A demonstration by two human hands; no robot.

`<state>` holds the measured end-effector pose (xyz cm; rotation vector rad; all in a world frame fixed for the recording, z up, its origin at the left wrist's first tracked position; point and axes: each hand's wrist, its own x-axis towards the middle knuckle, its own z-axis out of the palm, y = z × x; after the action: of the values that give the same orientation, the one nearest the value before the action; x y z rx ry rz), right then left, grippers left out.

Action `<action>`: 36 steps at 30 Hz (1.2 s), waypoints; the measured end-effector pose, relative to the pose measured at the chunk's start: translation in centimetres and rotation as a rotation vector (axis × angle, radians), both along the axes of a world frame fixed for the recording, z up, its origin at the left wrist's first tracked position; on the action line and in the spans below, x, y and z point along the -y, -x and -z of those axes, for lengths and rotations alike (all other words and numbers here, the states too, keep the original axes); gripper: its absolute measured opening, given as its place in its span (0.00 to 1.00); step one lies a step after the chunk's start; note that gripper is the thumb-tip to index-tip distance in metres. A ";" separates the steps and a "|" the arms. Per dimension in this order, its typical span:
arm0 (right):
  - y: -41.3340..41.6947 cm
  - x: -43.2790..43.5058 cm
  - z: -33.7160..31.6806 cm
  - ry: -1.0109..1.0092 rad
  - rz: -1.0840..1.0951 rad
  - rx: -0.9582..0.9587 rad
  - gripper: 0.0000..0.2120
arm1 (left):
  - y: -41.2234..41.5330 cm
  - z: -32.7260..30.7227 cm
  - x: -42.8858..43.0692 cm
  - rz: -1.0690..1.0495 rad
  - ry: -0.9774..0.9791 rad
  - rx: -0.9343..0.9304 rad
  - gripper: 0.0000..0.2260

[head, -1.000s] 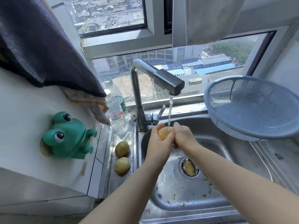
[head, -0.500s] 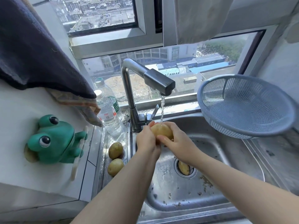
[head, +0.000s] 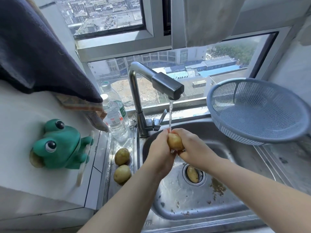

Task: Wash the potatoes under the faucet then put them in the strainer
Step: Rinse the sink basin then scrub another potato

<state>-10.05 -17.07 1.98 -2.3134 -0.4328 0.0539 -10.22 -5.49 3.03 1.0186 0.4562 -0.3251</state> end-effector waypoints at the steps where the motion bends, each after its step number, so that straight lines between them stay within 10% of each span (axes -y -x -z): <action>1: -0.1 -0.1 0.1 0.017 0.014 -0.006 0.26 | 0.3 0.5 -0.1 0.047 -0.044 0.052 0.12; 8: 0.1 -1.2 -0.7 0.238 0.046 0.168 0.18 | 0.4 0.8 0.3 -0.009 -0.145 0.171 0.05; 14: 0.5 -1.7 0.0 0.256 0.004 0.373 0.24 | -0.9 -1.1 1.0 -0.321 -0.061 -0.241 0.09; 18: 0.6 -0.7 0.2 0.219 0.005 0.352 0.25 | -2.1 -1.8 0.0 -0.146 0.171 -0.424 0.05; 29: -0.2 -1.8 -2.4 -0.889 0.181 -0.739 0.18 | -1.0 -0.8 -0.4 -0.009 -0.066 -0.037 0.21; 36: -1.0 -2.2 -1.9 -1.057 0.306 -1.002 0.20 | 0.3 -0.2 -0.5 0.182 -0.286 0.287 0.12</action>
<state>-9.06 -14.92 3.85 -1.0669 0.3569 0.6319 -10.48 -5.04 3.27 1.3678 0.1511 -0.2744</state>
